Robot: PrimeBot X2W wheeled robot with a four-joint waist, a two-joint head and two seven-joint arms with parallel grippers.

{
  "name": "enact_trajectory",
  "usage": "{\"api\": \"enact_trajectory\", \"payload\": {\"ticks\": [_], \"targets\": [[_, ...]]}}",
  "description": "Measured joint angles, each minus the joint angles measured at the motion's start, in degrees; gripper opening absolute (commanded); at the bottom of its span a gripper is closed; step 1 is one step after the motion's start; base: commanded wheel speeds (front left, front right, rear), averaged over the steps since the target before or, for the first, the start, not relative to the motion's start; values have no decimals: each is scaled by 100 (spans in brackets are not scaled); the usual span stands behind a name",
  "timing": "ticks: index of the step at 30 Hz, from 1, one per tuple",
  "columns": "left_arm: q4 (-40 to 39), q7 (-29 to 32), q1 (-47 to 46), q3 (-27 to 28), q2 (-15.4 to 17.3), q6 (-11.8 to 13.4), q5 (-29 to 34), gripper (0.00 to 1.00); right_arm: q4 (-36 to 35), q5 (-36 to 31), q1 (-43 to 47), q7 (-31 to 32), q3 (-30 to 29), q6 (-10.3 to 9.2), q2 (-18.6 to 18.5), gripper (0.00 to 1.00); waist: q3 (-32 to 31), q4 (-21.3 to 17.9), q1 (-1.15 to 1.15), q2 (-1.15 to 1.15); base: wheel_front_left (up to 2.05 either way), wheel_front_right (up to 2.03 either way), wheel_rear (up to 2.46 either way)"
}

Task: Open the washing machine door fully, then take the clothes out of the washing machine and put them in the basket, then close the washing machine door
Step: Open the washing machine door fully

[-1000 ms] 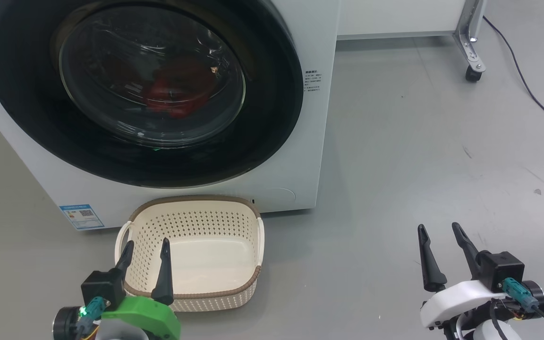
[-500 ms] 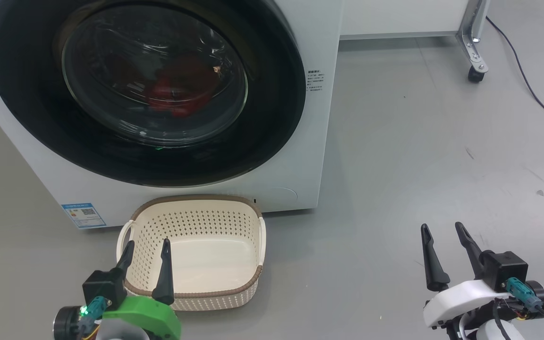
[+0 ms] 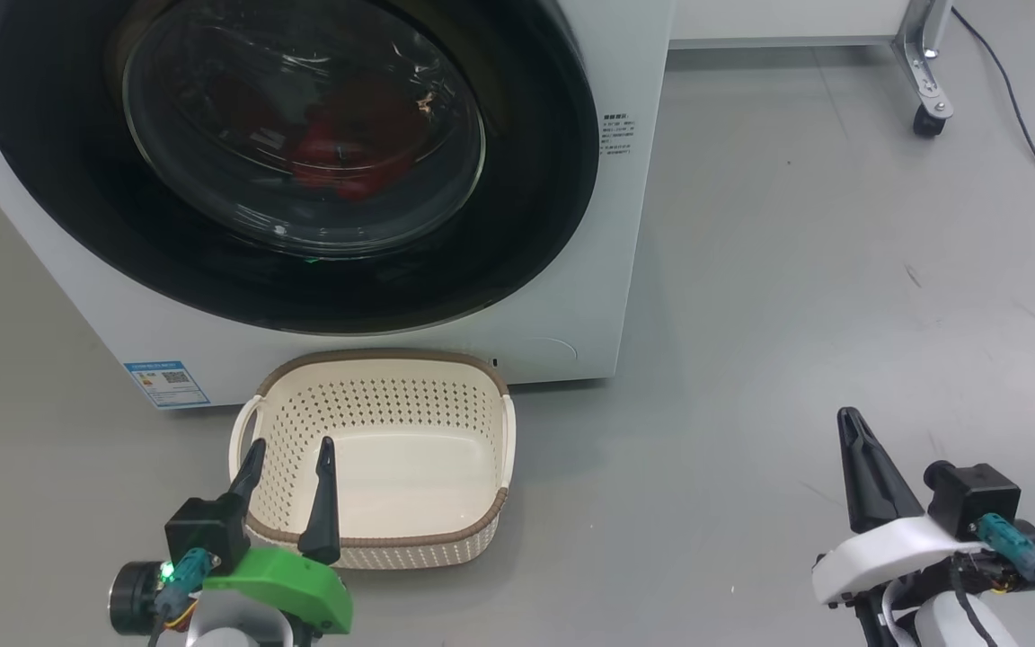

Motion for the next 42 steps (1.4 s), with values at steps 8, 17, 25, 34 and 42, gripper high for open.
{"api": "enact_trajectory", "payload": {"ticks": [8, 17, 25, 34, 42], "targets": [[-142, 0, -134, -62, -5, 0, 29, 100, -10, 657, -357, 0, -338, 255, 104, 0, 246, 106, 0, 0, 0, 0, 0], [-370, 0, -391, -255, -13, 1, 18, 100, 104, 2210, -1069, 108, -984, 495, 177, 0, 665, 274, 0, 0, 0, 0, 0], [-636, -16, -651, -379, -18, 43, -42, 100, 120, 4076, -2085, 765, -1614, 569, 210, 0, 1126, 445, 0, 0, 0, 0, 0], [-920, -16, -1015, -570, -25, 101, -182, 100, 166, 5548, -3362, 1846, -1852, 587, 198, 0, 1697, 636, 0, 0, 0, 0, 0], [-1063, -16, -1258, -766, -37, 149, -245, 100, 259, 6098, -4203, 2713, -1800, 576, 101, 0, 2130, 833, 0, 0, 0, 0, 0]]}}
